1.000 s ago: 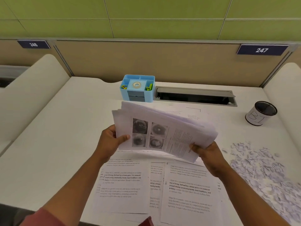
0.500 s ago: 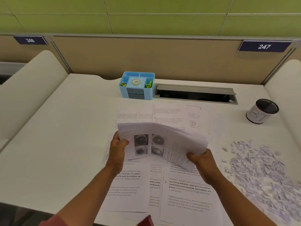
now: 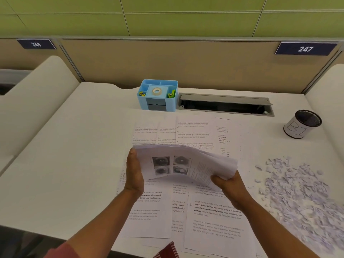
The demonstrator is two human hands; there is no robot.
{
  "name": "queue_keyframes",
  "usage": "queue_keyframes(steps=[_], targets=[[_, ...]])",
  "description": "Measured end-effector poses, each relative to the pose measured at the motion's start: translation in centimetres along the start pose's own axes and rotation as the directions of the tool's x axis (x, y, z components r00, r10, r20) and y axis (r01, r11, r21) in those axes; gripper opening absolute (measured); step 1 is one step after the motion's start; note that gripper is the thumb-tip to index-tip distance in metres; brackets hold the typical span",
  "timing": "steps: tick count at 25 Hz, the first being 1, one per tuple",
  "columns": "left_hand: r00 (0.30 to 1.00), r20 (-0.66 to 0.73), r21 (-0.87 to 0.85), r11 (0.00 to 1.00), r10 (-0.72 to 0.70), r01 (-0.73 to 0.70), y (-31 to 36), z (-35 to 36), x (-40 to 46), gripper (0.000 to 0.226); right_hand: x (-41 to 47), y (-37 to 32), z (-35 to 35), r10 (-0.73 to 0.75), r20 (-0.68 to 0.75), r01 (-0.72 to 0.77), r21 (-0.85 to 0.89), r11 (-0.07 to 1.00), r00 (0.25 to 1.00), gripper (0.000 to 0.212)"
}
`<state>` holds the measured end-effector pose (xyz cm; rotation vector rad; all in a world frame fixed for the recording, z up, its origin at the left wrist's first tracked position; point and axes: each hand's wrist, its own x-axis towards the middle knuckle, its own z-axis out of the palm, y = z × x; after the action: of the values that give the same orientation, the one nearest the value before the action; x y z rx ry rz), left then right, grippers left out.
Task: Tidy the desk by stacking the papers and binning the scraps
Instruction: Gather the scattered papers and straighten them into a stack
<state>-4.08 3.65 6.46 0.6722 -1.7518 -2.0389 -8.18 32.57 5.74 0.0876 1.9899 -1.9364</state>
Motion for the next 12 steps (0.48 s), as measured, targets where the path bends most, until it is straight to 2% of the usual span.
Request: queue_keyframes(steps=[2, 4, 6, 8, 10, 12], targets=[[0.999, 0.014, -0.069, 0.997, -0.039, 0.040, -0.7, -0.6, 0.1, 0.077, -0.1, -0.6, 0.4, -0.021, -0.009, 0.021, -0.027, 0.999, 1.000, 0.045], [0.996, 0.046, -0.086, 0.993, -0.081, 0.085, -0.2, -0.6, -0.4, 0.062, -0.4, -0.8, 0.7, -0.034, -0.010, 0.033, -0.047, 0.998, 0.999, 0.043], [0.991, 0.095, 0.071, 0.993, -0.097, 0.091, 0.1, -0.4, -0.6, 0.046, -0.6, -0.7, 0.9, -0.032, -0.008, 0.031, -0.054, 0.998, 0.999, 0.042], [0.990, 0.049, 0.240, 0.963, -0.135, 0.119, -0.3, 0.0, -0.5, 0.036, -0.7, -0.6, 0.9, -0.026, -0.017, 0.025, -0.056, 0.998, 1.000, 0.042], [0.989, 0.012, 0.293, 0.946, -0.149, 0.139, -0.2, -0.1, -0.4, 0.028, -0.8, -0.9, 1.0, -0.039, -0.031, 0.038, -0.054, 0.998, 0.999, 0.042], [0.992, -0.011, 0.275, 0.954, -0.123, 0.121, 0.0, -0.3, 0.0, 0.021, -0.7, -1.4, 1.1, -0.067, -0.035, 0.066, -0.031, 0.997, 0.997, 0.045]])
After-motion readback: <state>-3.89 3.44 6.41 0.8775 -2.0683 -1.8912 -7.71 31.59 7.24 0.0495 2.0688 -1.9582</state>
